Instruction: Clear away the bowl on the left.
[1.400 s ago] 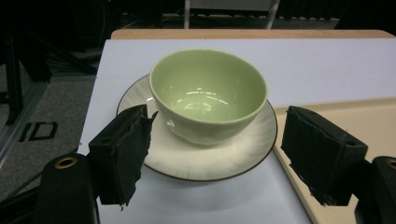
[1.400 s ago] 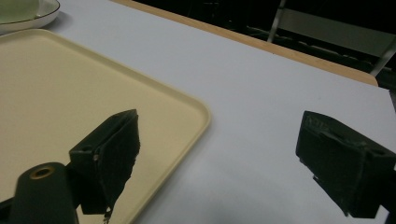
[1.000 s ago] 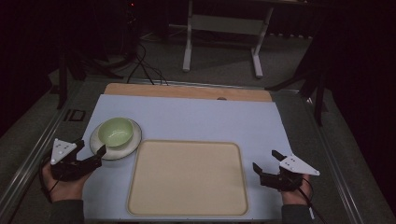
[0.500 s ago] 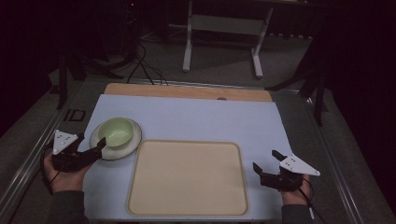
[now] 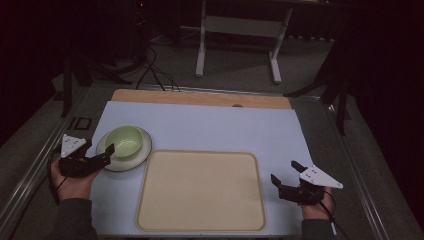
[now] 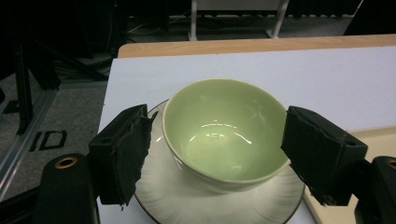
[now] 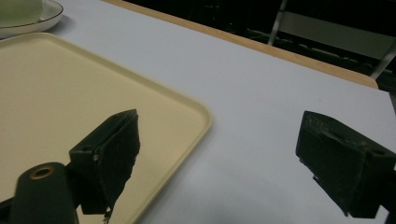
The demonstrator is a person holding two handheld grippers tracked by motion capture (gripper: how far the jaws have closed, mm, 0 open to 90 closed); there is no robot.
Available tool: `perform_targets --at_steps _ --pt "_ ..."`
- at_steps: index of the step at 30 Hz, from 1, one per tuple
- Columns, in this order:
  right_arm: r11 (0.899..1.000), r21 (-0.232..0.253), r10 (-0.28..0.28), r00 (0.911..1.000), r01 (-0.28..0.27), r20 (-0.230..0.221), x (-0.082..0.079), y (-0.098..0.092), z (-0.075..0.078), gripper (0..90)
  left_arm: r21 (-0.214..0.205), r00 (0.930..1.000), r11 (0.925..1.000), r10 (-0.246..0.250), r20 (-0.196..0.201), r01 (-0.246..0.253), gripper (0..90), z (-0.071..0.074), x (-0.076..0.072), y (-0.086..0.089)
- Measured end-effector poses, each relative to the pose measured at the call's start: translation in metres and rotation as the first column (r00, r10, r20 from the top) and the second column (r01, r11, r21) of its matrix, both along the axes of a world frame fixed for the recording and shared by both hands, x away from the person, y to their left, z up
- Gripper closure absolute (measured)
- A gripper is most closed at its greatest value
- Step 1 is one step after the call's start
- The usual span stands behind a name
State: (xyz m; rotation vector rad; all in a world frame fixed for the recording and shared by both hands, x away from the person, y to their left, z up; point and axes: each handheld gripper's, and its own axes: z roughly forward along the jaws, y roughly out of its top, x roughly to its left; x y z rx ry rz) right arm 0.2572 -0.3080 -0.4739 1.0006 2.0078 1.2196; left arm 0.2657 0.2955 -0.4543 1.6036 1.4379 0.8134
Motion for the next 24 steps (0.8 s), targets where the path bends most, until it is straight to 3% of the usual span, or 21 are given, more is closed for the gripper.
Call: perform_targets --at_steps 11,24 --pt "1.000 0.001 -0.002 1.0000 0.002 0.001 0.000 0.000 0.000 13.1 -0.020 0.9998 0.9997 0.015 -0.014 -0.015 24.6 -0.004 0.009 0.005" --pt "1.000 -0.001 0.002 1.0000 -0.002 0.000 0.000 0.001 0.000 13.1 -0.039 0.9973 0.9987 0.032 -0.067 -0.034 24.6 -0.012 0.025 0.011"
